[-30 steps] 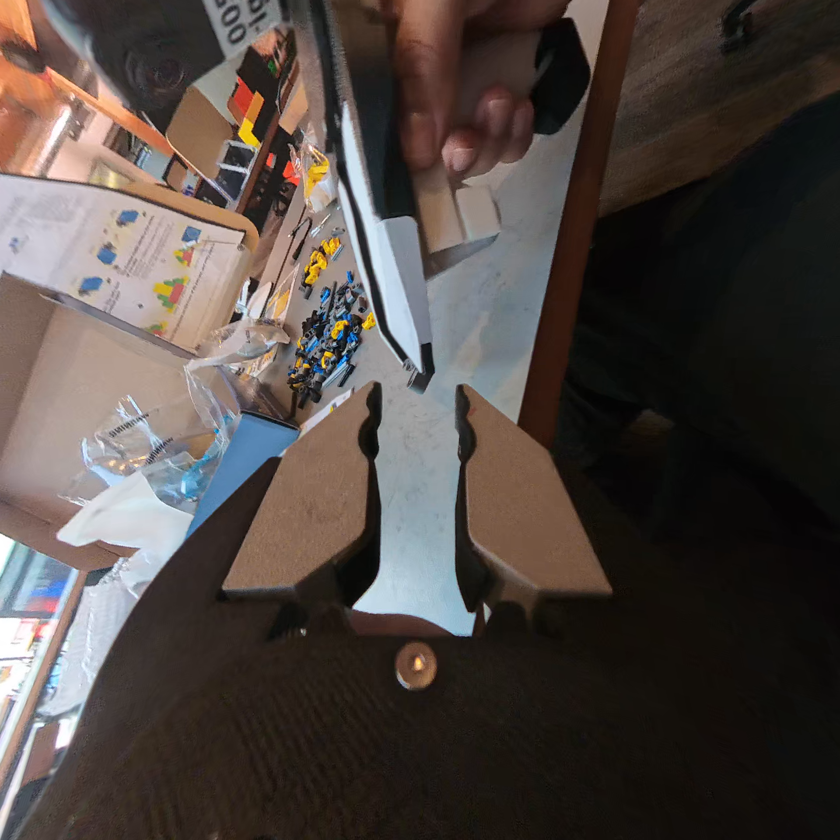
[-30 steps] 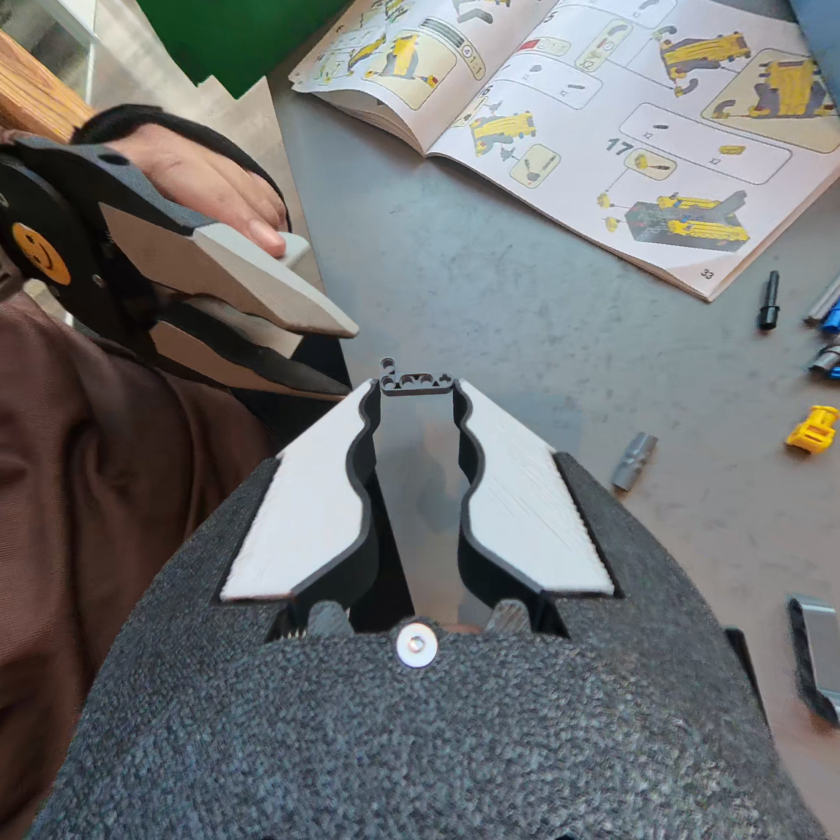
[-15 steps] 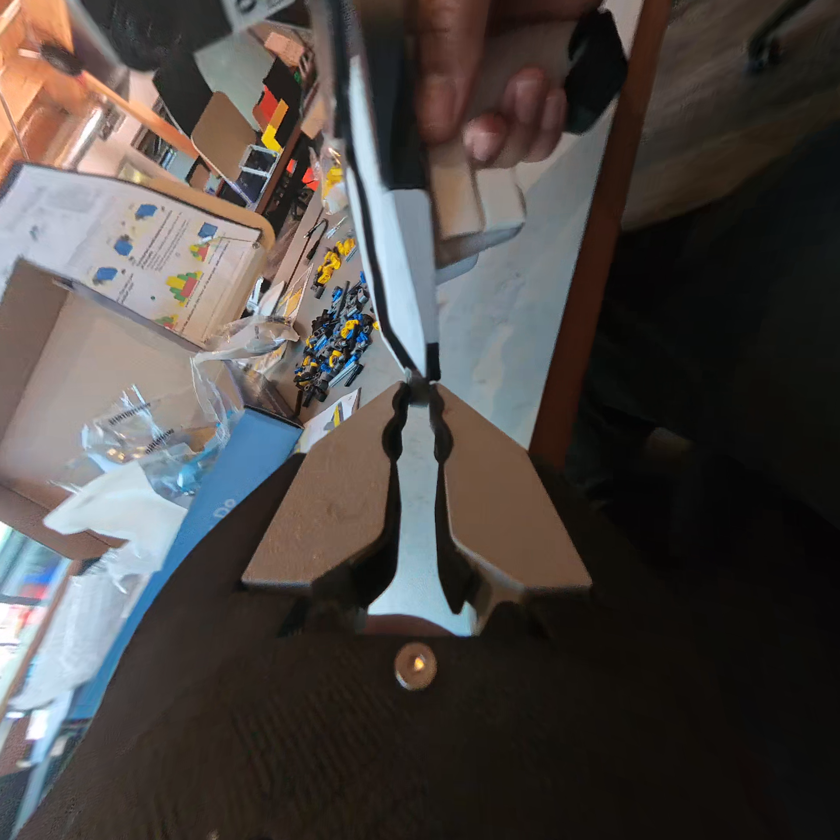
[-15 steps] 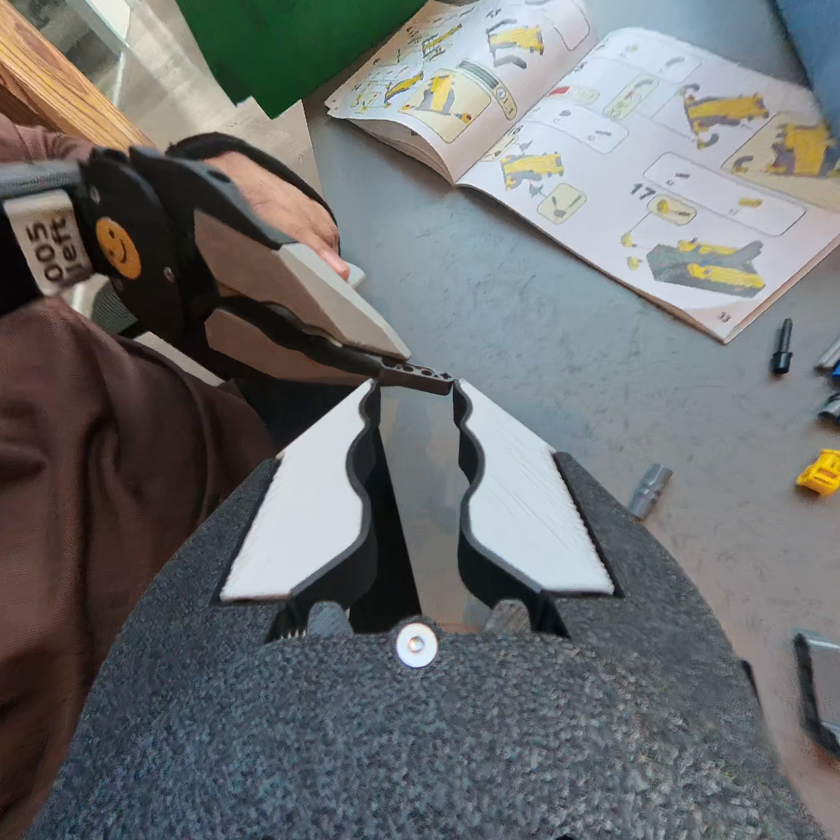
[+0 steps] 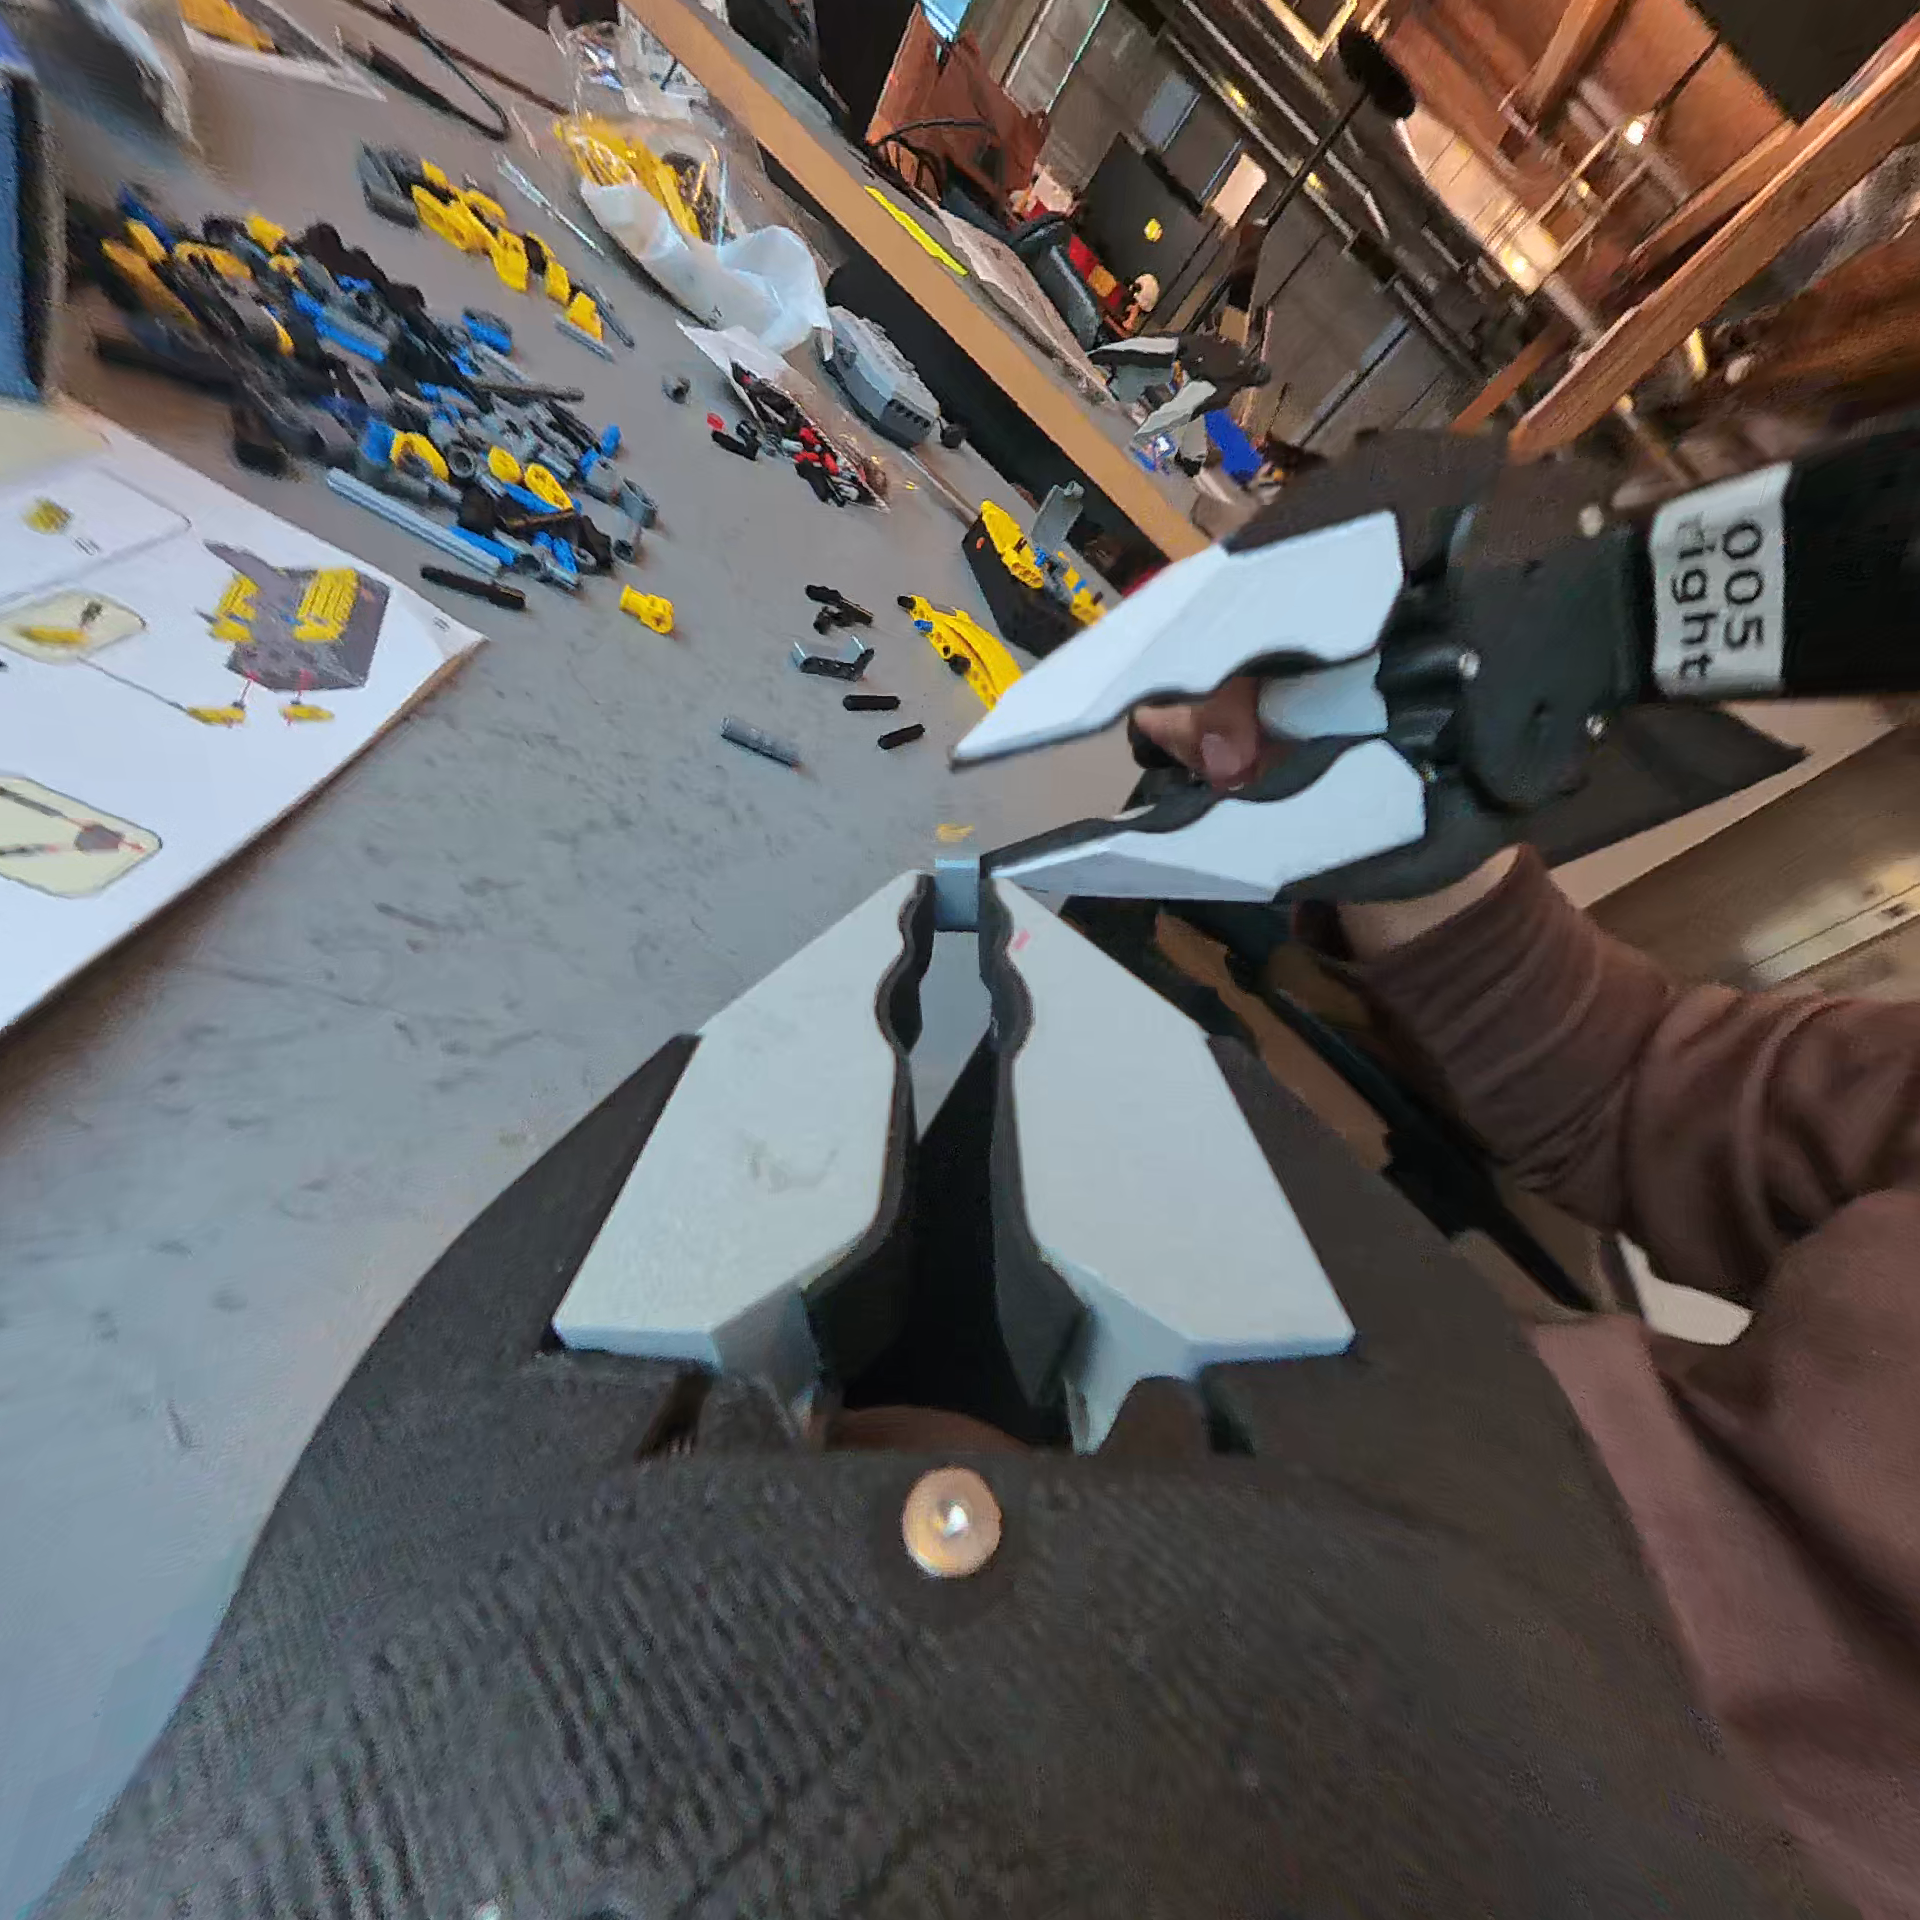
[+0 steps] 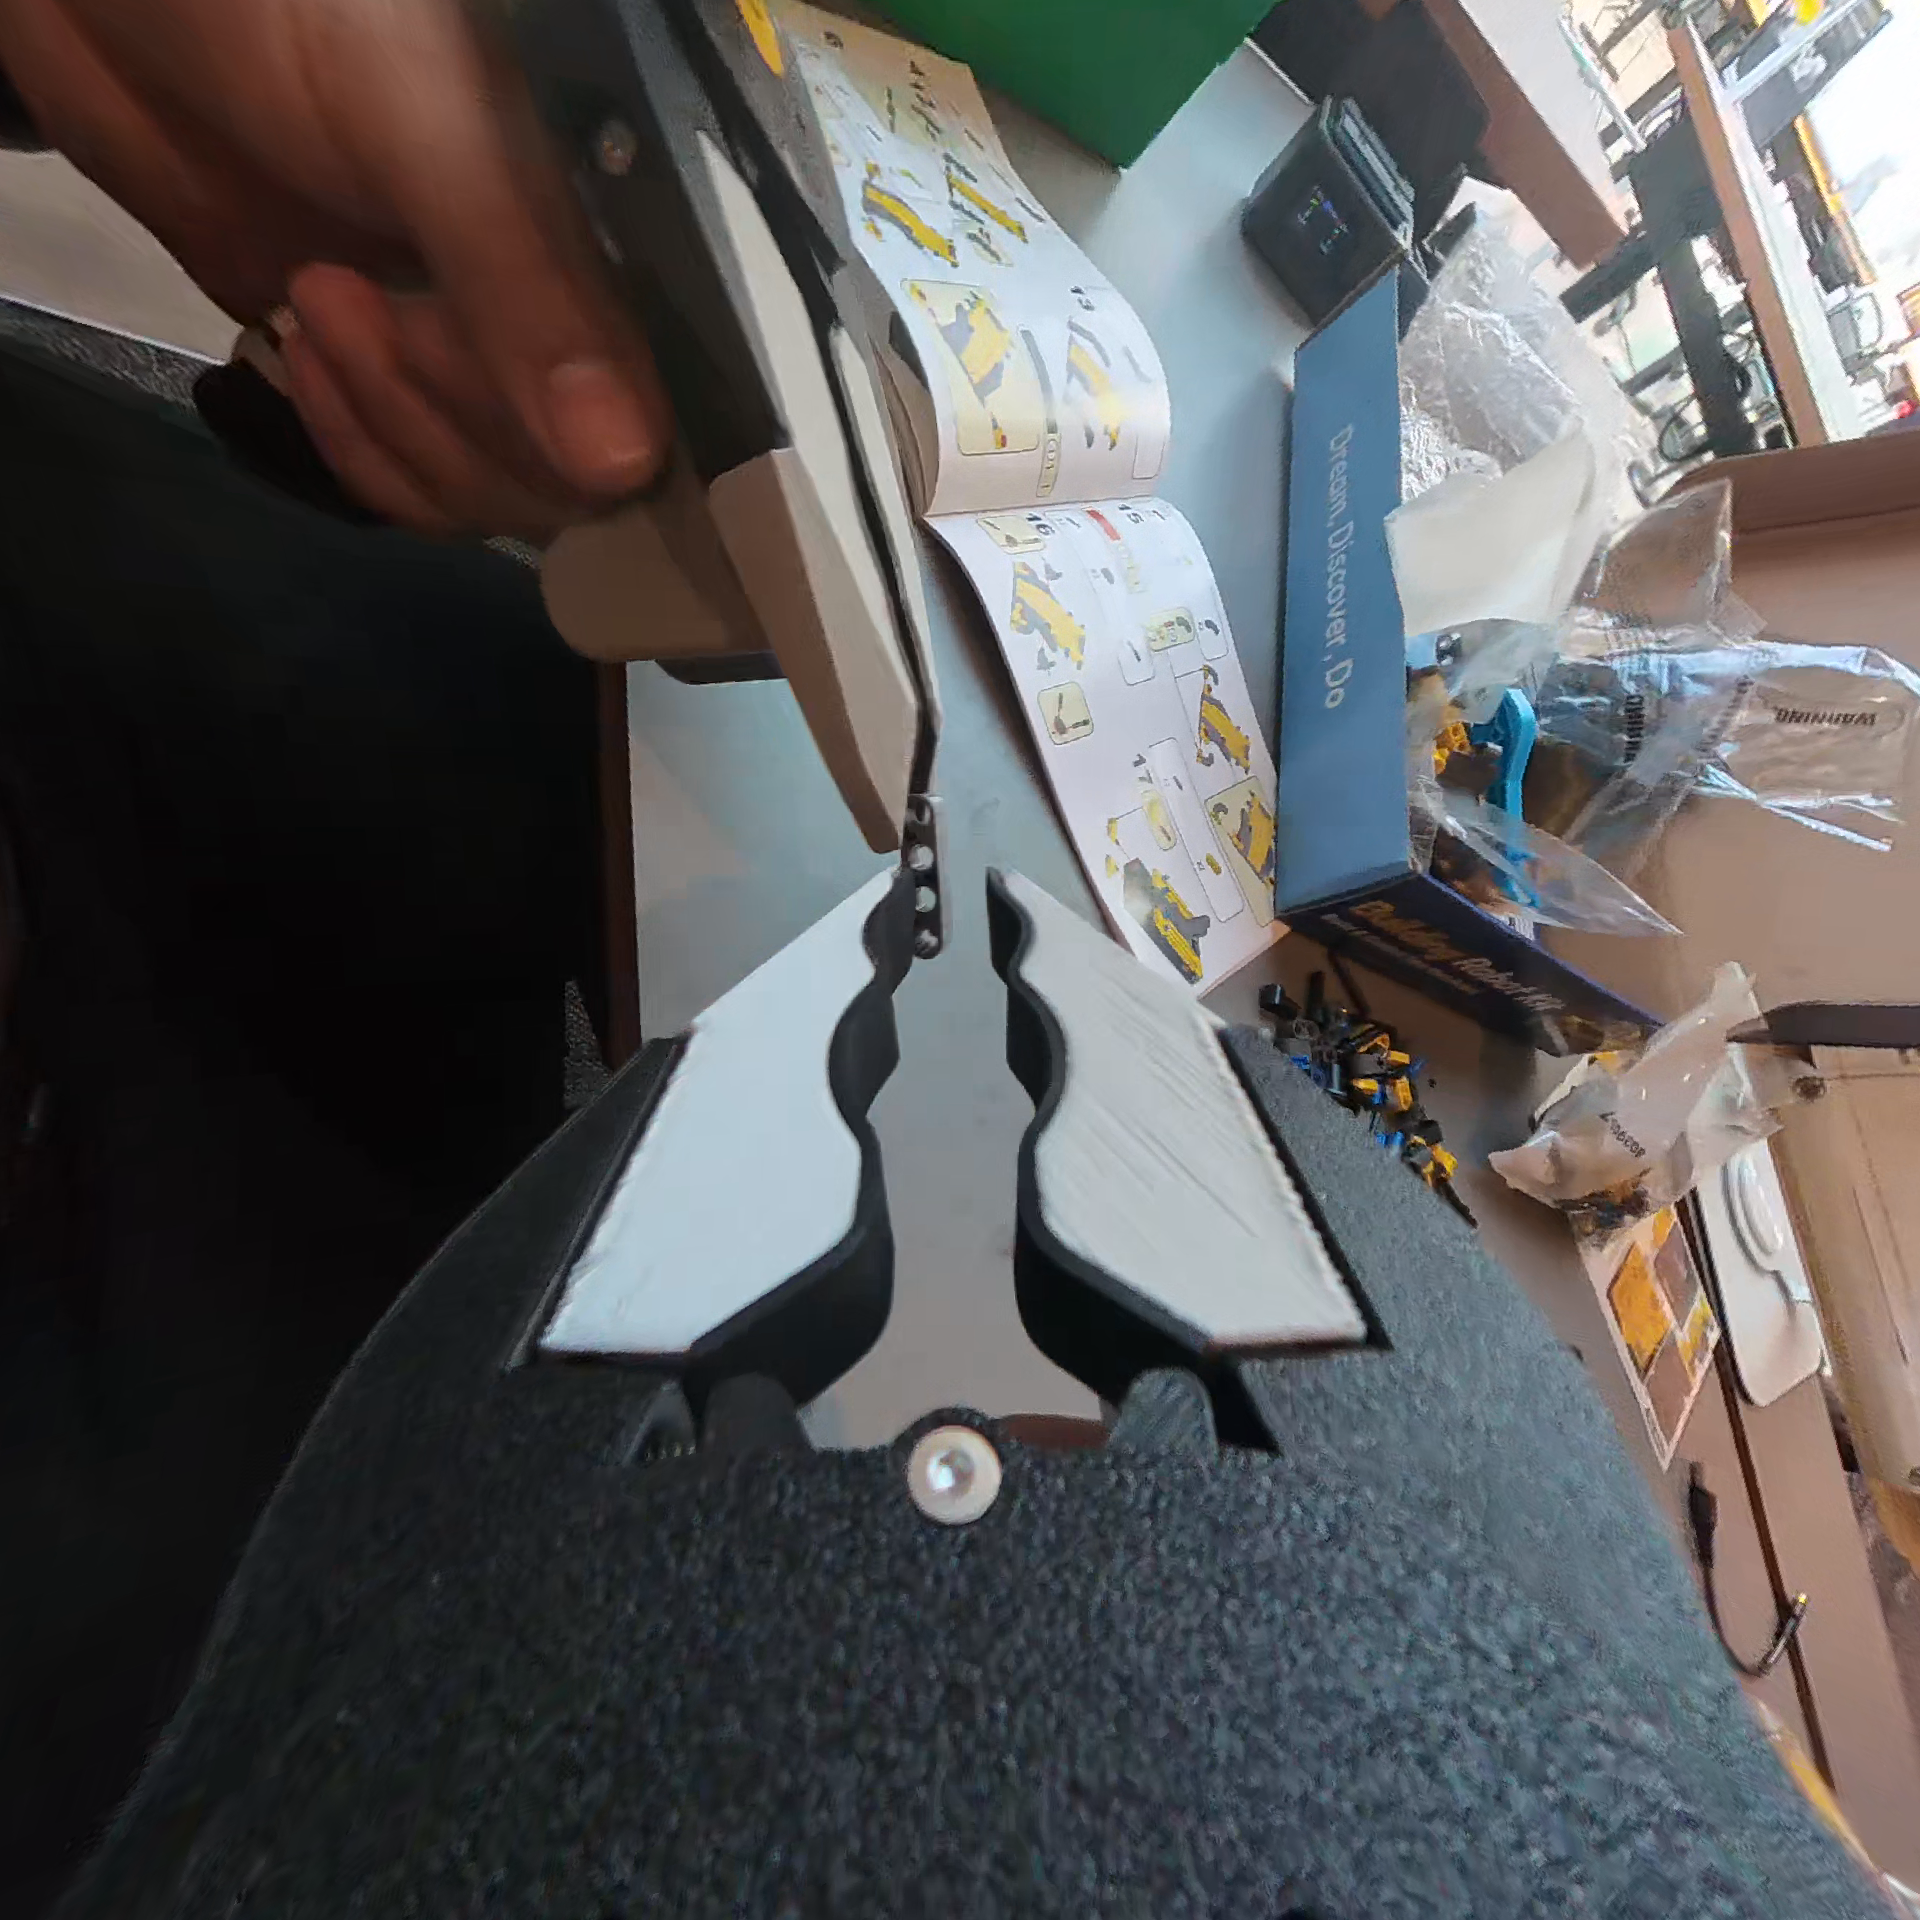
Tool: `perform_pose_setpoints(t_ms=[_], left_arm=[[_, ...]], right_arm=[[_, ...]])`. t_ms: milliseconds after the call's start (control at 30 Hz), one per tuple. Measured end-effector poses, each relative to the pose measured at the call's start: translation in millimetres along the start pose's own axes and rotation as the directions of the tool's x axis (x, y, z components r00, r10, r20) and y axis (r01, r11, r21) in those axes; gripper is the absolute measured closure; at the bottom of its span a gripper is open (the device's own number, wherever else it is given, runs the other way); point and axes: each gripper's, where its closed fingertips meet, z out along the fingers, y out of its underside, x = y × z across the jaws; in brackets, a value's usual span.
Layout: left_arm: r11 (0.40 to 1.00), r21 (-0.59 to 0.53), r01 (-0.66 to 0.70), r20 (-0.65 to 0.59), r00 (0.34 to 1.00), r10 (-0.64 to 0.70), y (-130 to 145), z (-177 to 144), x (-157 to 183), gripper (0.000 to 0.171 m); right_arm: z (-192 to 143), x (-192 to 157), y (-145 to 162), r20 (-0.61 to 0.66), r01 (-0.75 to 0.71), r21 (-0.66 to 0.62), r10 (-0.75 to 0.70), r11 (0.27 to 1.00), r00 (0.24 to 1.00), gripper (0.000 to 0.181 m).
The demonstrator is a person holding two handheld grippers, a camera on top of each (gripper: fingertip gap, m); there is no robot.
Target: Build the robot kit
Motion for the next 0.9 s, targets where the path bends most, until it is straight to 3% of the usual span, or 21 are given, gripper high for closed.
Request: perform_pose_setpoints(t_ms=[267,533,633,733,900], left_arm=[[0.979,0.008,0.201,-0.066,0.978,-0.200,1.6,0.2,-3.1,0.166],[0.980,-0.005,0.198,-0.069,0.978,-0.197,4.1,1.2,-3.6,0.166],[0.996,-0.017,0.083,-0.015,0.996,-0.083,4.8,1.0,-7.1,0.165],[0.995,-0.062,-0.075,0.048,0.996,0.078,5.7,1.9,-6.6,0.146],[0.912,-0.098,-0.398,0.076,0.911,0.406,11.9,3.1,15.6,0.146]], right_arm=[[2.5,-6.9,2.3,0.028,0.017,-0.003,-0.016,1.000,0.999,0.167],[5.3,-10.0,8.0,0.051,0.002,-0.010,-0.001,1.000,0.999,0.174],[3.8,-4.9,17.7,0.058,-0.034,-0.029,0.036,0.999,0.998,0.174],[3.9,-2.3,31.6,0.098,-0.071,-0.068,0.077,0.995,0.992,0.174],[13.5,-1.7,51.1,0.234,-0.033,-0.135,0.064,0.990,0.970,0.174]])
